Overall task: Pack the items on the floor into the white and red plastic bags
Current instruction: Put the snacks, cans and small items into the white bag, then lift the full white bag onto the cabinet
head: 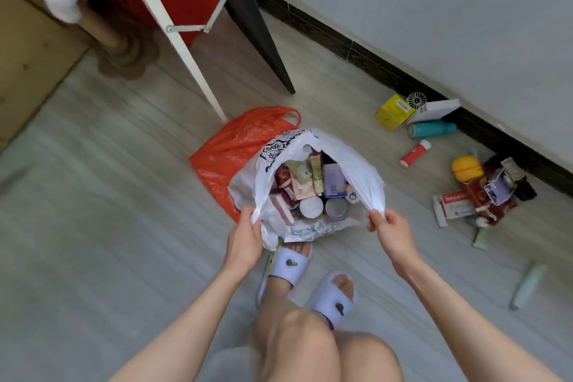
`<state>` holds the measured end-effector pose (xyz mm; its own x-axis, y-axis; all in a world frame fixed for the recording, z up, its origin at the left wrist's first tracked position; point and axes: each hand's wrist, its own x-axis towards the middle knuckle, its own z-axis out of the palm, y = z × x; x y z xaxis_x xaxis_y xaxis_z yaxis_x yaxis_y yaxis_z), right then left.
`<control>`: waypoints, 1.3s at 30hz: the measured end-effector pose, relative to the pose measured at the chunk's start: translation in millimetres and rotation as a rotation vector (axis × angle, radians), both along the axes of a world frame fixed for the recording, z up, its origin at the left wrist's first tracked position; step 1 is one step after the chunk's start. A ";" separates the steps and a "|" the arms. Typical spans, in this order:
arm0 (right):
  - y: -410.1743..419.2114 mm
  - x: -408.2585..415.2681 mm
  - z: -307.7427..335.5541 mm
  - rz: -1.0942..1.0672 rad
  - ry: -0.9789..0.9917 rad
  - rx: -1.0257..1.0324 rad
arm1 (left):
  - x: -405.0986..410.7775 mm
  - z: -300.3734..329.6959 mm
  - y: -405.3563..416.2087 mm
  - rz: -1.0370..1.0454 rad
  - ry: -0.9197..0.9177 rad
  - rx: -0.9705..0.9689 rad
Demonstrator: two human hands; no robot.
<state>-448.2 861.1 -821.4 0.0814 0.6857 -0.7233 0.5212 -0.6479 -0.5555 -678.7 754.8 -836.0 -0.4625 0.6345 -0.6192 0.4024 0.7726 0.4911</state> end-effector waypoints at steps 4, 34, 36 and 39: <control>5.9 4.7 2.0 -0.035 -0.009 0.023 | 12.1 0.0 8.9 -0.051 -0.002 0.117; -16.5 6.2 4.2 -0.049 -0.027 -0.012 | 68.7 -3.6 -9.6 0.728 -0.378 0.049; -10.5 4.6 16.0 -0.036 -0.038 -0.002 | 62.8 14.3 -12.7 0.728 -0.363 0.098; 1.6 -1.4 41.8 0.059 -0.099 0.008 | 47.2 48.7 -12.4 0.647 -0.335 0.147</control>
<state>-449.6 862.7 -779.6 0.1116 0.6973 -0.7081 0.6106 -0.6103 -0.5047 -631.5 742.4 -787.3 -0.5732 0.3863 -0.7226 -0.3006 0.7213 0.6240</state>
